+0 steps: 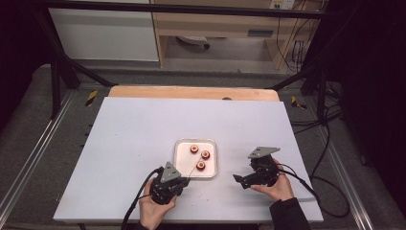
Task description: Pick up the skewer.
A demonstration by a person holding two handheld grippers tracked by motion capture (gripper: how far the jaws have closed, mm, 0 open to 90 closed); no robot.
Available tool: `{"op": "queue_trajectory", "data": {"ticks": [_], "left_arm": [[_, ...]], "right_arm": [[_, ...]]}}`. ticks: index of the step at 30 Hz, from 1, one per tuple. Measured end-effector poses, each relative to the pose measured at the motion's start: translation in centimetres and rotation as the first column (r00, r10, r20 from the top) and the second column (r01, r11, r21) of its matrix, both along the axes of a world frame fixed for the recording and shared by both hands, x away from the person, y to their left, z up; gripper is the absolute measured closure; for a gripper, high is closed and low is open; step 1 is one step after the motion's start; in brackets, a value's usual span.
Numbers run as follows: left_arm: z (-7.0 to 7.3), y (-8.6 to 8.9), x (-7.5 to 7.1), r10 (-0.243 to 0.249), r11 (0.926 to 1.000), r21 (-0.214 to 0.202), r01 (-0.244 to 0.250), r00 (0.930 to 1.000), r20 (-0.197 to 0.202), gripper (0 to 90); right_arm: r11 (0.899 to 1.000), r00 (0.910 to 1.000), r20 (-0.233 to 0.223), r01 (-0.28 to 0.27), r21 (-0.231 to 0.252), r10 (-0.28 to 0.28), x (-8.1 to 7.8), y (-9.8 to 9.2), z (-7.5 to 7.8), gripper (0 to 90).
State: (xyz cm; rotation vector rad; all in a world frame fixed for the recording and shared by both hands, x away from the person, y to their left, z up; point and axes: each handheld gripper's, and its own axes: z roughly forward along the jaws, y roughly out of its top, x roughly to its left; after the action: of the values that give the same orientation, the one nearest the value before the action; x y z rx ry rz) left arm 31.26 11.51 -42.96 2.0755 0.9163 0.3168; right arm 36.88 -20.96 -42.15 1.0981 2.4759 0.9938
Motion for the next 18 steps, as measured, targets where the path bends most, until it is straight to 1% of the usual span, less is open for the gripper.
{"op": "queue_trajectory", "data": {"ticks": [3,4,7,10,16,17,18], "left_arm": [[-0.1,0.6,-0.2,0.023,0.9995,-0.024,-0.023,0.9997,0.005,88.4],[-0.2,0.9,-0.3,0.027,0.9992,-0.031,-0.026,0.9996,0.008,88.4],[-0.2,1.5,-0.5,0.043,0.9980,-0.047,-0.042,0.9990,0.016,88.3],[-0.3,2.0,-0.7,0.053,0.9966,-0.064,-0.052,0.9983,0.024,88.3],[-0.5,2.5,-0.8,0.060,0.9961,-0.066,-0.058,0.9980,0.021,88.3],[-0.5,2.5,-0.8,0.059,0.9963,-0.065,-0.057,0.9980,0.024,88.3],[-0.4,2.6,-0.8,0.059,0.9962,-0.066,-0.058,0.9979,0.025,88.3]], "right_arm": [[0.999,0.9996,-0.023,0.020,0.025,-0.019,0.3,0.9,0.5,1.3],[0.999,0.9996,-0.023,0.020,0.025,-0.019,0.3,0.9,0.5,1.3],[1.000,0.9990,-0.041,0.018,0.023,-0.017,0.6,1.8,0.8,1.2],[0.999,0.9988,-0.046,0.019,0.026,-0.018,0.8,2.8,1.0,1.2],[0.998,0.9972,-0.072,0.026,0.065,-0.021,1.2,4.5,1.5,1.6],[0.997,0.9971,-0.075,0.023,0.077,-0.017,1.4,5.1,1.6,2.0],[0.997,0.9971,-0.075,0.023,0.077,-0.017,1.4,5.1,1.6,2.0]]}}
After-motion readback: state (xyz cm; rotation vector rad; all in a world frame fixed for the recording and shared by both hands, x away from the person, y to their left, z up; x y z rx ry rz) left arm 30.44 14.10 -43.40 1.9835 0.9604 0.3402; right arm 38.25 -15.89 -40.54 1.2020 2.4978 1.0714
